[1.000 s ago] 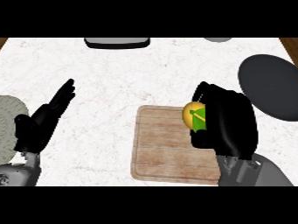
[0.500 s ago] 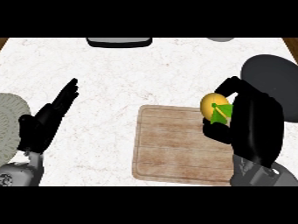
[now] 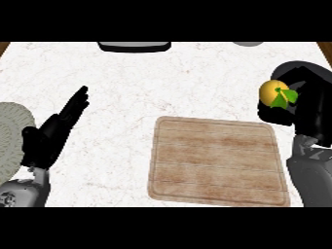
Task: Pick the lemon from the cutting board and place it in the pan
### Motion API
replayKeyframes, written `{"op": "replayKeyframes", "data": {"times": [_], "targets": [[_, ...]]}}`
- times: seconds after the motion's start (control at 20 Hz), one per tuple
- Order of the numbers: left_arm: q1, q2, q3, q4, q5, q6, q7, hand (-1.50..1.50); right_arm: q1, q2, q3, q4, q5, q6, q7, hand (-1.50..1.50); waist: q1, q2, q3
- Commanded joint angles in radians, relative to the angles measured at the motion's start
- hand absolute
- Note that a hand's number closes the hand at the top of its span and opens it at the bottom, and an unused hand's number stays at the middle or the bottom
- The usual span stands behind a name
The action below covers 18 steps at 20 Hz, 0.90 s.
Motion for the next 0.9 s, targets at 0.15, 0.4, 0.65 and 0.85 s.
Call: {"op": "replayKeyframes", "data": {"times": [0.15,0.4,0.65,0.85], "targets": [[-0.047,-0.029,0.016,0.063,-0.033,0.013,-0.022,0.0,0.015,-0.098,-0.174,0.281,-0.068,-0.188,-0.242,1.5,-0.003,0.001,0.0],[0.028,-0.046,-0.022,-0.013,-0.055,0.0,-0.01,0.0,-0.123,-0.109,-0.246,0.623,-0.12,-0.328,-0.432,1.5,0.012,0.002,0.0],[0.021,-0.021,0.013,-0.026,-0.019,-0.047,0.0,0.0,-0.204,-0.183,-0.365,0.905,-0.26,-0.397,-0.689,1.5,0.02,0.006,0.001],[-0.031,-0.04,0.035,0.056,-0.034,-0.05,-0.044,0.0,-0.39,-0.258,-0.393,1.092,-0.253,-0.343,-0.708,1.5,0.017,0.006,0.0]]}}
